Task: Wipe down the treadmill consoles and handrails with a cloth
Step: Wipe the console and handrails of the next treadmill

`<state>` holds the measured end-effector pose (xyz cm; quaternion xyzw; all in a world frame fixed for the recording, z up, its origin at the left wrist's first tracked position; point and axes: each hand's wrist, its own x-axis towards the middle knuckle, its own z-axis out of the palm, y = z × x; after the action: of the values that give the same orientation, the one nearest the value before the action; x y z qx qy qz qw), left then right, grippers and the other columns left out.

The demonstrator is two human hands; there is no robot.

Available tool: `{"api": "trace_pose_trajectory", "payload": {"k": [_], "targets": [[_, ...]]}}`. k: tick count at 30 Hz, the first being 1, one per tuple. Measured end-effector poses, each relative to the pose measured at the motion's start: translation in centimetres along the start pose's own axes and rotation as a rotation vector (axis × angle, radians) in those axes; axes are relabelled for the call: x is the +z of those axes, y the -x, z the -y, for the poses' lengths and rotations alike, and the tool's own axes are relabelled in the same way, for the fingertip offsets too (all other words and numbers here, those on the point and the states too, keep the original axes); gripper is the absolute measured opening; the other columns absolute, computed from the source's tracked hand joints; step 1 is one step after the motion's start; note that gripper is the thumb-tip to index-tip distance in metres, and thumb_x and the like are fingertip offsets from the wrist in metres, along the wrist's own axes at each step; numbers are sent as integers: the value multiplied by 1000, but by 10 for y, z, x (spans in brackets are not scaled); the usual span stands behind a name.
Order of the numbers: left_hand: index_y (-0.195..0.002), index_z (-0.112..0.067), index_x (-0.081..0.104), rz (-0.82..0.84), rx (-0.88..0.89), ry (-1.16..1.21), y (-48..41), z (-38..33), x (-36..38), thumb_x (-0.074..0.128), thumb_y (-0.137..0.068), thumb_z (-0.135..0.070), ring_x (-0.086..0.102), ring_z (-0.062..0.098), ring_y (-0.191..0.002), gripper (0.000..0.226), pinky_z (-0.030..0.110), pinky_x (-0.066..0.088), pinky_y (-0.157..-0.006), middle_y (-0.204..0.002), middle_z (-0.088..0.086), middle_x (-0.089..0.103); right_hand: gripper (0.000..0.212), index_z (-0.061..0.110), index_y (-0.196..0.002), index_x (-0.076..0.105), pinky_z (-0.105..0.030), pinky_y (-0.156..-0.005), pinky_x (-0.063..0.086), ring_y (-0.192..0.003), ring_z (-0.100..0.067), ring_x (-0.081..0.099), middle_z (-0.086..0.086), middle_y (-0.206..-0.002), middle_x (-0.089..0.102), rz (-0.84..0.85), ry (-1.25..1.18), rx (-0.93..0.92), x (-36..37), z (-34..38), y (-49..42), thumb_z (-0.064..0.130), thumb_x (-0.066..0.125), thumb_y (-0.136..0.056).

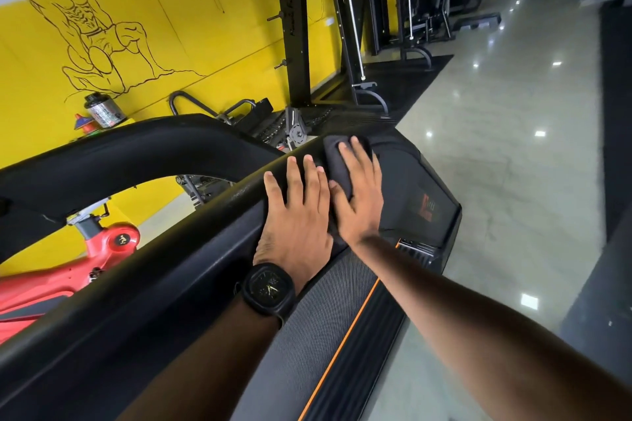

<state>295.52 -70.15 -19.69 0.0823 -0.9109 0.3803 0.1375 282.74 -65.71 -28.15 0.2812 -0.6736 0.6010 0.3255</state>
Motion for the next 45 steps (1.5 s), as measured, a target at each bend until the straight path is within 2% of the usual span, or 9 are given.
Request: {"api": "trace_pose_trajectory", "payload": {"k": [5,10,15,20,26,31,36,41,45], "targets": [[-153,8,-2,13,0,7,-8,-4,1,39,-94,-50,5,51,-148,93,70,13,-112,-161,32,0,65,23,-156,39,-46,-125,17,-151,-13,26,4,-162,37,-112,-136,628,4,-3,3,39,45,-93],[-153,8,-3,19,8,-3,-19,-10,2,38,-95,-51,4,51,-148,93,70,12,-112,-161,32,-1,59,16,-151,45,-40,-127,11,-152,-23,29,-5,-161,39,13,17,98,-2,-17,-2,30,48,-94],[-154,7,-2,33,10,-4,-23,-12,4,39,-94,-49,5,50,-148,91,70,13,-112,-161,31,0,68,26,-157,37,-47,-125,18,-152,-17,24,6,-163,34,-90,-105,660,4,-29,-1,44,42,-91],[-154,6,-2,24,6,-12,-34,-18,6,35,-97,-50,5,49,-148,88,70,13,-112,-162,30,0,62,13,-151,41,-51,-126,16,-151,-33,30,-16,-160,37,107,74,-106,-7,-43,8,28,50,-92],[-155,6,0,35,29,-14,-42,-22,7,37,-95,-47,6,48,-149,88,69,14,-113,-162,29,1,69,25,-157,36,-40,-126,14,-153,-21,25,3,-164,34,-94,-143,724,3,-51,9,45,42,-91],[-154,7,-2,33,30,-16,-48,-25,9,31,-97,-46,4,49,-148,84,70,13,-112,-162,29,-1,56,8,-148,48,-46,-126,14,-153,-17,26,-8,-158,40,15,8,-18,-4,-43,-9,24,46,-94],[-154,7,0,45,32,-12,-51,-27,9,34,-95,-46,7,48,-149,86,70,13,-112,-162,30,2,62,24,-154,42,-45,-126,16,-152,-14,25,5,-161,38,-101,-110,573,-1,-57,-19,38,44,-93],[-154,7,-2,49,46,-20,-61,-32,11,33,-97,-47,3,48,-149,86,70,12,-112,-162,30,-1,56,8,-146,51,-51,-125,19,-152,-14,26,-12,-155,44,42,20,-70,-10,-56,-19,27,46,-93],[-155,5,1,43,51,-12,-66,-34,11,33,-96,-45,6,46,-149,84,70,15,-112,-162,29,2,62,22,-152,45,-45,-125,19,-151,-16,28,3,-160,40,-55,-57,402,-6,-75,-31,38,46,-92]]}}
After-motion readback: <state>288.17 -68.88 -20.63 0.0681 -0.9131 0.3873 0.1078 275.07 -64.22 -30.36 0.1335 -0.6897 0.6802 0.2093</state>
